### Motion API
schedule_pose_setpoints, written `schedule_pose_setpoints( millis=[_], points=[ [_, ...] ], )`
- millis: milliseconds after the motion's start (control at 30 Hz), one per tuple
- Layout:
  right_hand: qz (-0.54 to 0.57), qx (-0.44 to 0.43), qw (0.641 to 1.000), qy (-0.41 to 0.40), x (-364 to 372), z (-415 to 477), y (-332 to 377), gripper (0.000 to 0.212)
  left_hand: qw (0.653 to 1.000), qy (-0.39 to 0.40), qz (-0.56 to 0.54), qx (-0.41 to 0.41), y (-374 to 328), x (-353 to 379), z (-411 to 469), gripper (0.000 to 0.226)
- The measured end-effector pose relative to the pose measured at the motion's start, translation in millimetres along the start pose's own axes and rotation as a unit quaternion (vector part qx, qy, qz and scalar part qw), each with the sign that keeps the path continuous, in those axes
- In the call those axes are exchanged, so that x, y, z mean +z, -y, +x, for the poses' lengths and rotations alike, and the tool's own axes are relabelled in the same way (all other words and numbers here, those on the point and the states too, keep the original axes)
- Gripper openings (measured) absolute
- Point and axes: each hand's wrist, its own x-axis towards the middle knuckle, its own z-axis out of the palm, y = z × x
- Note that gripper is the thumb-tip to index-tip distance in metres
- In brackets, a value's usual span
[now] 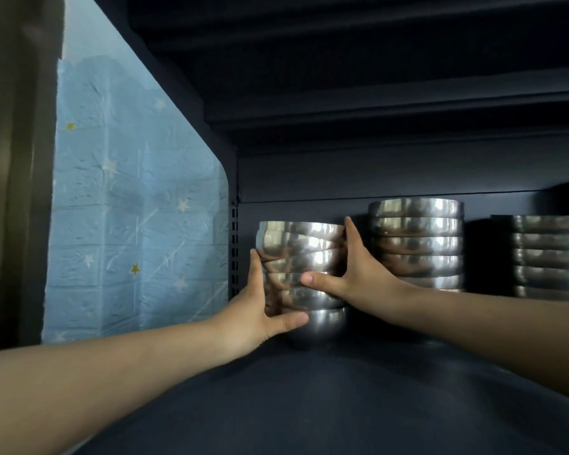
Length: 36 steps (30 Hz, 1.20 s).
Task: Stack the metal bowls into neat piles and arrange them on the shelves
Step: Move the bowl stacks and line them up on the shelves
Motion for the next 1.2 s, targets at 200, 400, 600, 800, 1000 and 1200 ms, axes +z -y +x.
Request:
schedule_pose_setpoints(
  millis=[200, 400, 600, 800, 1000, 1200],
  points=[
    [0.000, 0.018, 1.000, -0.016, 9.8, 19.7, -15.4, 0.134, 1.000, 0.012, -0.005, -0.010, 14.2, -1.5, 26.0, 0.118],
    [0.033, 0.015, 0.999, -0.027, 14.5, 20.8, -24.6, 0.138, 0.997, -0.045, -0.053, 0.030, 34.5, 9.0, 31.4, 0.137],
    [0.052, 0.043, 0.998, -0.008, 8.9, 16.6, -27.4, 0.128, 0.995, -0.053, -0.088, -0.012, 45.5, 5.1, 37.9, 0.130],
    [0.040, 0.066, 0.997, 0.028, 10.4, 20.4, -32.9, 0.147, 0.992, -0.026, -0.118, -0.030, 38.1, 7.2, 33.1, 0.070],
    [0.058, 0.065, 0.996, 0.020, 11.2, 19.3, -37.2, 0.129, 0.991, -0.047, -0.119, -0.036, 37.9, 8.7, 34.8, 0.060],
    [0.133, 0.052, 0.990, 0.005, 18.1, 13.0, -40.6, 0.110, 0.990, -0.057, -0.126, -0.013, 34.2, 9.9, 33.0, 0.063]
  ],
)
